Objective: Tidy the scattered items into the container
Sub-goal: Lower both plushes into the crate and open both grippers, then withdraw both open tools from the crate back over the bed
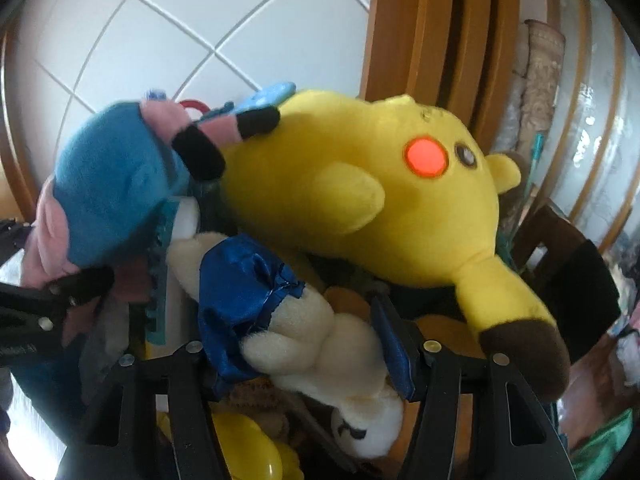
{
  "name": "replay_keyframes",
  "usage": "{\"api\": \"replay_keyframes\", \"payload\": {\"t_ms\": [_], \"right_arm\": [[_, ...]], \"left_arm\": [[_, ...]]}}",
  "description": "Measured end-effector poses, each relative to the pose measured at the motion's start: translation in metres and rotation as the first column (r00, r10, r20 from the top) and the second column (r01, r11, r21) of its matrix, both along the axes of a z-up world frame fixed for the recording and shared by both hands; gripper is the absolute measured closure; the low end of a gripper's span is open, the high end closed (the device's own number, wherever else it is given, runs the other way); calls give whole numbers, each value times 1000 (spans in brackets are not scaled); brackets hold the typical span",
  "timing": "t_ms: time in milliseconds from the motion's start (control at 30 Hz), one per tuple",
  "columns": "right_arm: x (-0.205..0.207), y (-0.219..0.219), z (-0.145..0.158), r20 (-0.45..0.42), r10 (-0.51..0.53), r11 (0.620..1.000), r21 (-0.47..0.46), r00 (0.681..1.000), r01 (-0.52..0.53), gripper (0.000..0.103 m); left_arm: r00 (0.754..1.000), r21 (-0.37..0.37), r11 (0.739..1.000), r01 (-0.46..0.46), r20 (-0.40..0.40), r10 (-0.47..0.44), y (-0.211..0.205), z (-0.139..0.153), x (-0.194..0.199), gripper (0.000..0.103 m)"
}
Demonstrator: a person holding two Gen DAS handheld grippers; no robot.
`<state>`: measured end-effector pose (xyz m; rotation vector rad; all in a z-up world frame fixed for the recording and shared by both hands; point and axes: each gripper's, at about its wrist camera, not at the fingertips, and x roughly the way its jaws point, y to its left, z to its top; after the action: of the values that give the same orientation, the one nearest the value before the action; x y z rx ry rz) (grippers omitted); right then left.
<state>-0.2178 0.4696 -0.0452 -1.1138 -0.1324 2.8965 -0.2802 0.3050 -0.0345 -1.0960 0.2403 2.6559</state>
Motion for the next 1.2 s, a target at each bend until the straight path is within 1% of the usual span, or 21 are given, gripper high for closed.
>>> {"api": "replay_keyframes", "payload": {"t_ms": [67,100,200,233,367,433,500,633,700,733,867,967,1067,1200], "right_arm": [[0,0,0,2,3,1000,-1,1000,-3,40],[1,-1,-1,3,4,1000,-3,1000,-4,37],[4,-3,-2,-3,15,1000,-4,1000,-15,21],[6,-5,-2,-8,14,1000,3,1000,-14,17],[14,-10,0,-21,8,1000,5,1000,-8,12],[17,-5,3,-29,-3,1000,2,1000,4,5],[25,-4,6,-37,-12,1000,0,999,12,2],[45,-10,15,-59,-25,1000,5,998,25,2],[54,-13,21,-75,-29,1000,6,997,30,2],[60,-16,24,-84,-31,999,7,996,32,1],[89,-34,35,-122,-34,999,3,992,34,1],[107,-51,42,-143,-35,999,6,989,36,1],[124,-76,45,-154,-36,999,1,987,37,1],[146,-120,40,-140,-33,999,2,990,34,1]], "left_arm": [[1000,-2,1000,-3,-3,3,0,0,2,17],[1000,-2,1000,-4,-3,4,-1,-1,2,17],[1000,-3,1000,-3,-2,3,0,0,7,17],[1000,-3,1000,-4,-3,4,-1,1,9,17],[1000,3,1000,-3,-8,3,-4,2,18,16],[1000,8,1000,1,-9,-1,-6,3,22,16],[1000,17,1000,4,-12,-4,-9,5,29,14],[1000,37,999,9,-29,-8,-15,10,44,12],[999,55,998,11,-45,-9,-20,14,55,7],[998,65,998,13,-55,-9,-25,17,61,0],[996,93,995,21,-87,-12,-46,26,87,0],[995,99,995,22,-102,-12,-66,29,110,0],[994,107,994,17,-106,-6,-94,29,132,0],[994,111,994,19,-113,-6,-135,28,164,0]]}}
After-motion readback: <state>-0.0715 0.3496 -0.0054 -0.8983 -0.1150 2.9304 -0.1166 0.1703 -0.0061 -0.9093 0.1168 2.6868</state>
